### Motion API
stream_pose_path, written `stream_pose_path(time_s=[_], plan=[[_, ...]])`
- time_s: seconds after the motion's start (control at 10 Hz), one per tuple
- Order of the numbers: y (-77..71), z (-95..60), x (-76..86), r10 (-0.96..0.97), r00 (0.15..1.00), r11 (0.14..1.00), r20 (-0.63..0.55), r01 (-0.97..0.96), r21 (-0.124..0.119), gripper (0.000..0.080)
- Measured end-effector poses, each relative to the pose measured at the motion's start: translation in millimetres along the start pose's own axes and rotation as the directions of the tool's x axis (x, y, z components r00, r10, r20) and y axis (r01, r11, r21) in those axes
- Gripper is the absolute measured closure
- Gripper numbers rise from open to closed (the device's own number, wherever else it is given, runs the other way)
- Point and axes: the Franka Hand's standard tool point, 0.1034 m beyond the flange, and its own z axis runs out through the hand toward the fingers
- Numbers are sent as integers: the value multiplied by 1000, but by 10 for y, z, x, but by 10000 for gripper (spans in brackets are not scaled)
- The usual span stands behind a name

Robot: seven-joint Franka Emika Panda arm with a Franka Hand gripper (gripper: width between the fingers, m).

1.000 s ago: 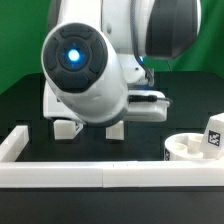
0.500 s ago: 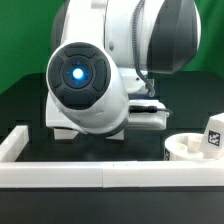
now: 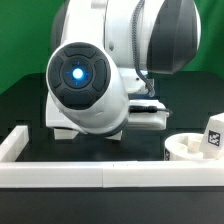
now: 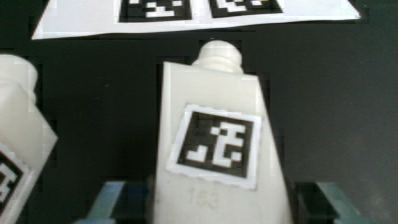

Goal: Assemble stool

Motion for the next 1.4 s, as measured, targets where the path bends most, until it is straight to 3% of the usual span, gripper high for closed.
stream_pose_path(time_s=[0.4,0.7,0.8,0.9,1.0,1.2,1.3,1.4], plan=[[-32,-39,-64,11,1000,1000,17,-11,6,476],[-198,-588,-511,76,997,997,-13,-76,32,476],[-203,-698,-607,68,997,998,-29,-68,19,475],[-141,-734,-551,36,997,999,-69,-38,-30,475],[-173,-805,-455,31,987,999,-157,-36,-28,475],[-200,-877,-454,22,948,999,-319,-29,-17,475],[-290,-936,-499,62,936,998,-347,-51,39,475],[-462,-1134,-589,95,920,988,-380,-42,147,475]])
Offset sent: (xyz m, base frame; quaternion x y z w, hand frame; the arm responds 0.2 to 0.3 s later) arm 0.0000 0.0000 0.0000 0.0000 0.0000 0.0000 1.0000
